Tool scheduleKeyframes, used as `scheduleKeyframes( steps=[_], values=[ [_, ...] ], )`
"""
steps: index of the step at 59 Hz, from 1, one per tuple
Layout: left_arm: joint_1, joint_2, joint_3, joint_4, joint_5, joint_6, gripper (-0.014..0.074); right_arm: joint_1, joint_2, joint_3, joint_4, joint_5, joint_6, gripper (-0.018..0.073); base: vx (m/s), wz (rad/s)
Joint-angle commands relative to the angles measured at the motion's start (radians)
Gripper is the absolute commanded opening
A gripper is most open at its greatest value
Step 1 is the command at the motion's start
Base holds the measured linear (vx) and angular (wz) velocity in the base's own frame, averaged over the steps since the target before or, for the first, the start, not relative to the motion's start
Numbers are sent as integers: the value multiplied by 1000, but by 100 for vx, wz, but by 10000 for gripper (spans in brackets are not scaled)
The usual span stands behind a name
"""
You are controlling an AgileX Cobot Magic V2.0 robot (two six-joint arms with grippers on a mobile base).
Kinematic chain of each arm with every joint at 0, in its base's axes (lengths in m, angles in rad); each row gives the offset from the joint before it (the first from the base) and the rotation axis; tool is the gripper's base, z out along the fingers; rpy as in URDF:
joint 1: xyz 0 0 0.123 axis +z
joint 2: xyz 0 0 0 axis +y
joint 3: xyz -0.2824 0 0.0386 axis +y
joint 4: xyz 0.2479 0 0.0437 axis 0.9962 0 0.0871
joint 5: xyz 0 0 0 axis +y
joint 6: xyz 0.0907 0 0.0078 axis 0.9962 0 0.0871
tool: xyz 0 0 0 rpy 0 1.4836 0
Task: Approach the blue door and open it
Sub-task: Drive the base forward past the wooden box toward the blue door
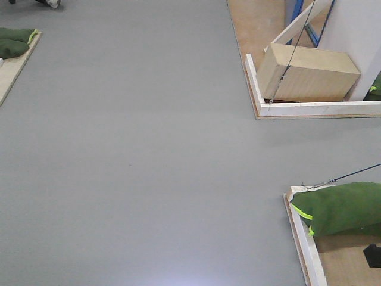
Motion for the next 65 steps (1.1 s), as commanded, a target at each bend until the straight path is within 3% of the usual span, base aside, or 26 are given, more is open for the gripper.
scheduleKeyframes(
  steps=[1, 31, 65],
  values=[
    [0, -18, -27, -2, -80, -7, 73, -5, -16, 0, -2, -82, -2, -1, 1, -2],
    [-3, -18, -27, -2, -81, -7, 73, -7, -17, 0, -2, -83, -2, -1, 9, 1],
    [1, -16, -27, -2, -81, -7, 73, -1, -18, 0, -2, -83, -2, -1, 29, -5]
  ],
)
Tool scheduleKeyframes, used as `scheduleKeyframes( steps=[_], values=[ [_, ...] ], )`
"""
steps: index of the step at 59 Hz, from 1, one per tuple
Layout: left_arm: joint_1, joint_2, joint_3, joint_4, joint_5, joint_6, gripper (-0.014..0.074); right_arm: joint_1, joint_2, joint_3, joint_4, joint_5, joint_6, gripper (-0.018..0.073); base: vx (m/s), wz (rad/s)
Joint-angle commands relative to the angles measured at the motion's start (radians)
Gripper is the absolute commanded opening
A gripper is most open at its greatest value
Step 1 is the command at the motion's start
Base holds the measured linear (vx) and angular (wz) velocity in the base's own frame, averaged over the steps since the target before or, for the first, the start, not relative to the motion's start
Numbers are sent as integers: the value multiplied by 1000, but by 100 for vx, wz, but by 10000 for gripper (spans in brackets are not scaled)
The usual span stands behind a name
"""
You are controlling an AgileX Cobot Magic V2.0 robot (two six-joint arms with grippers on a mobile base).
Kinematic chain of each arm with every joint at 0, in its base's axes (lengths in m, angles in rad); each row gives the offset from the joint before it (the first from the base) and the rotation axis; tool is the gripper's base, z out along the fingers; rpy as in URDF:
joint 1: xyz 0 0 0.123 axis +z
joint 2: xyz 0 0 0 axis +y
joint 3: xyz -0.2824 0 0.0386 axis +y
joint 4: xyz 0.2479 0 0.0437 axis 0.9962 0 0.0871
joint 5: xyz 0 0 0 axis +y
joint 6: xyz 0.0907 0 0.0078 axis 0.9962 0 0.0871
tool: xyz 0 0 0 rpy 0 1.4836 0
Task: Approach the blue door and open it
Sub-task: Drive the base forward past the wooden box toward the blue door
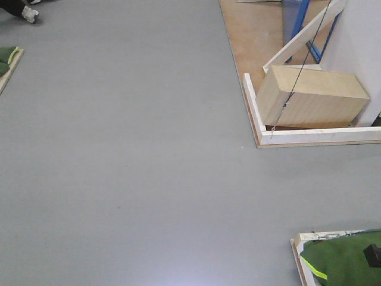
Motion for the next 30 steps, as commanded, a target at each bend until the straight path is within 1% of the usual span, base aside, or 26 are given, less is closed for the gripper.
scheduleKeyframes(
  steps=[1, 30],
  values=[
    [1, -16, -27, -2, -82, -7, 73, 2, -18, 0, -2, -84, -2, -1, 36, -10],
    [1, -16, -27, -2, -82, -7, 73, 5, -18, 0, -2, -84, -2, -1, 41, -3]
  ],
)
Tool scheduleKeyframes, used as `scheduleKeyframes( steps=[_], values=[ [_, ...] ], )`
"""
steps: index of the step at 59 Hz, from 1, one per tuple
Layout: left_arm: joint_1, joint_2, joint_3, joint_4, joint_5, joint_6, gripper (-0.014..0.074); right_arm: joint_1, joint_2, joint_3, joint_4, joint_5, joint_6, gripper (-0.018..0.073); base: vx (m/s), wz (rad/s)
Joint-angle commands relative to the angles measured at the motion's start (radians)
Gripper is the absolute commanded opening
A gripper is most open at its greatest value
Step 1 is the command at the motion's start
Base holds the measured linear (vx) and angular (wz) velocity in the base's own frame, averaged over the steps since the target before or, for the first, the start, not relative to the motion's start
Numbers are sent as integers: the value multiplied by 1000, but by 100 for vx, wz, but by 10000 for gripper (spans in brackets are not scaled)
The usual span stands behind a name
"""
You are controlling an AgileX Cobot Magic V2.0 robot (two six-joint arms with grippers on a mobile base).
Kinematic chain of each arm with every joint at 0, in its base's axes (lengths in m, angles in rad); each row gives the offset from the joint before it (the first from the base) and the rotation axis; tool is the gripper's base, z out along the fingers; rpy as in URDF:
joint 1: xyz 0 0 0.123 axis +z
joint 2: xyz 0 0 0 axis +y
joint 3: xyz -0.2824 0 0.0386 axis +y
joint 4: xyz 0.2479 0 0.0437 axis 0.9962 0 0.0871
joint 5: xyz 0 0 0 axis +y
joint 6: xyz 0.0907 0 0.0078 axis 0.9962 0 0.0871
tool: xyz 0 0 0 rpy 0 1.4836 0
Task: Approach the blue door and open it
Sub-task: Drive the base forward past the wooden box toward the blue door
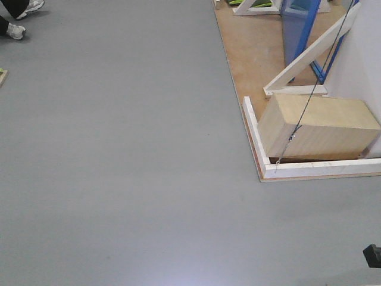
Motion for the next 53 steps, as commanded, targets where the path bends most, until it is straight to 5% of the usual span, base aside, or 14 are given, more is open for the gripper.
scheduleKeyframes(
  steps=[1, 53],
  values=[
    [1, -16, -27, -2, -82, -7, 73, 3, -17, 0, -2, -84, -2, -1, 44, 0],
    [1, -16, -27, -2, -81, -7, 73, 3, -15, 0, -2, -84, -2, -1, 45, 1]
  ],
)
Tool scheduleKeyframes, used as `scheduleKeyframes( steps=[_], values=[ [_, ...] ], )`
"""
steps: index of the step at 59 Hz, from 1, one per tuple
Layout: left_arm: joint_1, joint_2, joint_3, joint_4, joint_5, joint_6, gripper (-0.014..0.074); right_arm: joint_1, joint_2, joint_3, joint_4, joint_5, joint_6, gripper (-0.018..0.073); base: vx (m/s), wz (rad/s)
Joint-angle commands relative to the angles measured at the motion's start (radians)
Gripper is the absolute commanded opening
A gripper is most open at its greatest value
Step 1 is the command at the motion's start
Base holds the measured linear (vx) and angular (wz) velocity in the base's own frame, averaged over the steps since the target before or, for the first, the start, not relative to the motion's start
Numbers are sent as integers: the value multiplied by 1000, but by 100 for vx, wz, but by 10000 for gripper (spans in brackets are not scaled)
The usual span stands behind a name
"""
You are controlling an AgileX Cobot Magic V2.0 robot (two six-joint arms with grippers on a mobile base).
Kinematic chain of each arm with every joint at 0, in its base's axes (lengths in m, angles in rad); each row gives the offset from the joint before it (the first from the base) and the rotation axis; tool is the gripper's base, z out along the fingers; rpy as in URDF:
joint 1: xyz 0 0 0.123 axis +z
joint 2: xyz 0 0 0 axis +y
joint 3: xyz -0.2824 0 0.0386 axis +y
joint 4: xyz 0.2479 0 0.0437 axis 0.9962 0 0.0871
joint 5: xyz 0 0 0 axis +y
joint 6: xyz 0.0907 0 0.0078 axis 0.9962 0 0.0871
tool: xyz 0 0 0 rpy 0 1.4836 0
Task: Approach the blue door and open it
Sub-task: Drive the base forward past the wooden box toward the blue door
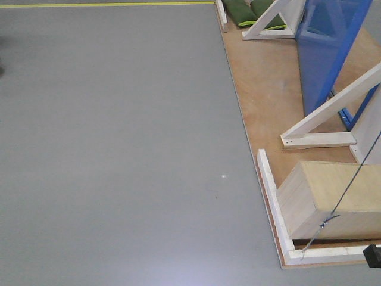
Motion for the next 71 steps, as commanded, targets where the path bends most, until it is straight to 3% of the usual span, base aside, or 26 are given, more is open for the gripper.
scheduleKeyframes(
  steps=[1, 71],
  values=[
    [1, -16, -27, -2, -82, -7, 73, 3, -15, 0, -2, -84, -2, -1, 44, -2],
    [0, -16, -27, -2, -81, -7, 73, 3, -15, 0, -2, -84, -2, -1, 43, 3]
  ],
)
